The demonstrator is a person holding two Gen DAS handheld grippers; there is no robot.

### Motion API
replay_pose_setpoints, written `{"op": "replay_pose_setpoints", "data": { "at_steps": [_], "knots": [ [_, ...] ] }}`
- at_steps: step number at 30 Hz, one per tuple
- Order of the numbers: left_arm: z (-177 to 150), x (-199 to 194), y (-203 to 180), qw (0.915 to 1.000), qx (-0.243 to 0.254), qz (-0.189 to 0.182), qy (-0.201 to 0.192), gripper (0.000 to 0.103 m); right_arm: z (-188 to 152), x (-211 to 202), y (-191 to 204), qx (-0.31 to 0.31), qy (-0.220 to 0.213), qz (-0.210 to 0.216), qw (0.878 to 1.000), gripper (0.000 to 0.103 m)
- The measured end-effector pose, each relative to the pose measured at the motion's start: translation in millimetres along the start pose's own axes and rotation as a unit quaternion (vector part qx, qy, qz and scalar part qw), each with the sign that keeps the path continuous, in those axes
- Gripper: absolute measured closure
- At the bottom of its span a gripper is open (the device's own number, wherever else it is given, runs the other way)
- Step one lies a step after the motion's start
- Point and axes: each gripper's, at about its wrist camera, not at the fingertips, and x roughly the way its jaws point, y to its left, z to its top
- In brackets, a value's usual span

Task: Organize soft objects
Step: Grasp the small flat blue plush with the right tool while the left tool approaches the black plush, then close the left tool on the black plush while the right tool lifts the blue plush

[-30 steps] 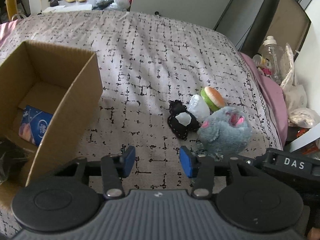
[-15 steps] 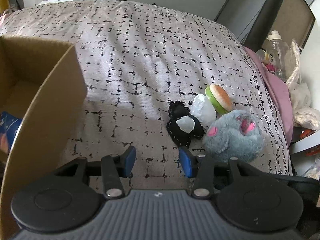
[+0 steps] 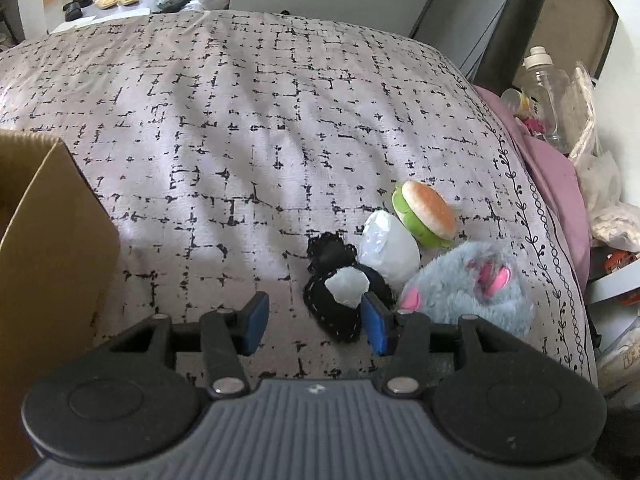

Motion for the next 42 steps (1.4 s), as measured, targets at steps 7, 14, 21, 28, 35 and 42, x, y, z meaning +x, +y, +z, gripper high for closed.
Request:
{"op": "replay_pose_setpoints", "data": {
  "at_steps": [7,14,21,28,35,42],
  "knots": [
    [-2.3,-7.1,13.0,0.9997,-0.024,0.006,0.001,0.054,-4.0,5.3,16.2,-0.042,0.001,-0.006,0.999,0.041],
    [-3.6,-14.6,20.7,0.9995,-0.032,0.006,-0.001,0.054,-16.4,15.5,35.6,-0.113,0.015,-0.040,0.993,0.042],
    [-2.3,-17.0,17.9,0.9995,-0.030,0.005,-0.005,0.054,-17.2,14.0,32.9,-0.116,0.014,-0.054,0.992,0.082],
    [1.6,-6.2,5.2,1.0000,-0.004,0.007,0.001,0.047,-14.4,3.1,21.8,-0.073,0.003,-0.017,0.997,0.084],
    [3.1,13.7,-9.2,0.9991,0.034,0.020,0.016,0.036,-7.9,1.9,15.0,-0.045,-0.012,-0.016,0.999,0.084],
    [3.2,28.7,-28.8,0.9945,0.100,0.031,0.009,0.034,-5.3,3.8,8.3,-0.025,-0.016,-0.028,0.999,0.083]
  ]
}}
